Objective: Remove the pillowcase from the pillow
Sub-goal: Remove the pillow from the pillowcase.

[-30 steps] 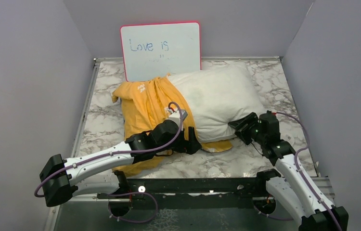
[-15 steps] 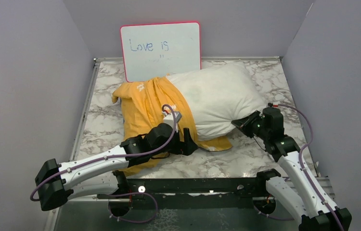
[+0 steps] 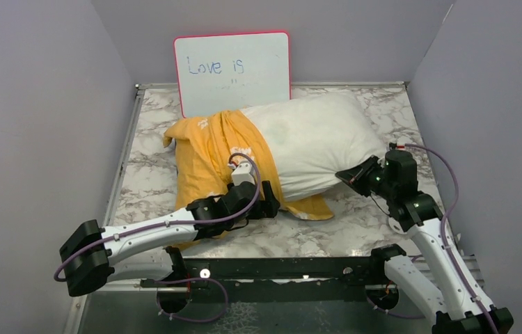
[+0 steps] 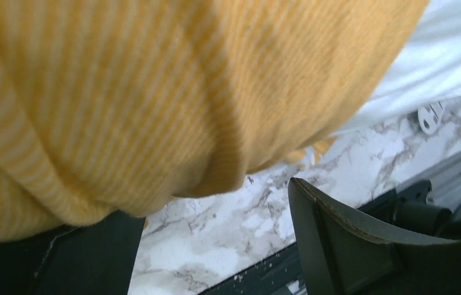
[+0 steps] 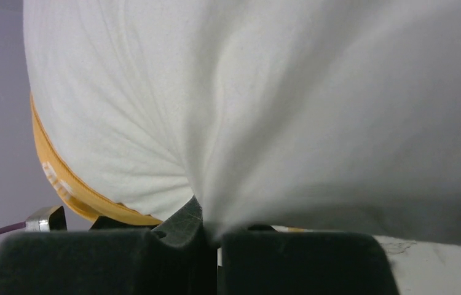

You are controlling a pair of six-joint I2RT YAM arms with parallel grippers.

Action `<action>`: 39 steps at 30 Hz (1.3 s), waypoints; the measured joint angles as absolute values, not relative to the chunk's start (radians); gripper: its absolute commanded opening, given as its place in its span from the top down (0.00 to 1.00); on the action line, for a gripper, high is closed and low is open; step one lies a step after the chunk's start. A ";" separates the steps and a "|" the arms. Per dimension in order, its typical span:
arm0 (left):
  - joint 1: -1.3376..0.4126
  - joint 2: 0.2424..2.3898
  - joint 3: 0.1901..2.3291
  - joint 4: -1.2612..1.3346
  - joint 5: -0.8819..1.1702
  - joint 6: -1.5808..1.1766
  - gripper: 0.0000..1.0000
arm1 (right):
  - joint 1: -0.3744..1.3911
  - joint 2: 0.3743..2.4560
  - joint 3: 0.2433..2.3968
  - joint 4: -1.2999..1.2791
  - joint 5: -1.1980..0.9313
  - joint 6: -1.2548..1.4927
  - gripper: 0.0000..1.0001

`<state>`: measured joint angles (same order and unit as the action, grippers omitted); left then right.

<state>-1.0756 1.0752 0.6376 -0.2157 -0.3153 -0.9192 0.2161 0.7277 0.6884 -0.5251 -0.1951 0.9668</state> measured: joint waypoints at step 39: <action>-1.080 0.841 0.555 -0.422 -0.650 -0.945 0.47 | 0.229 0.814 0.913 -0.707 -0.075 0.837 0.99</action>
